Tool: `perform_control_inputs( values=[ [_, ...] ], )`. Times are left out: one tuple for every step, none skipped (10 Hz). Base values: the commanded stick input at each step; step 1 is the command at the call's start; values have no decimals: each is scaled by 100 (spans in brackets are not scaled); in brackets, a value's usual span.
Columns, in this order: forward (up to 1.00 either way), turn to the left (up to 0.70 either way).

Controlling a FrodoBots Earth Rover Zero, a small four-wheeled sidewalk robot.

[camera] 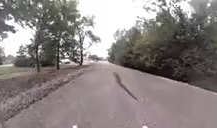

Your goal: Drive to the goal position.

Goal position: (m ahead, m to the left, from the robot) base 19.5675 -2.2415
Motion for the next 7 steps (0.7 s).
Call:
perform_control_inputs(
  values=[
    [70,35],
    [70,17],
    [70,0],
    [70,0],
    [70,0],
    [70,0],
    [70,0]
  ],
)
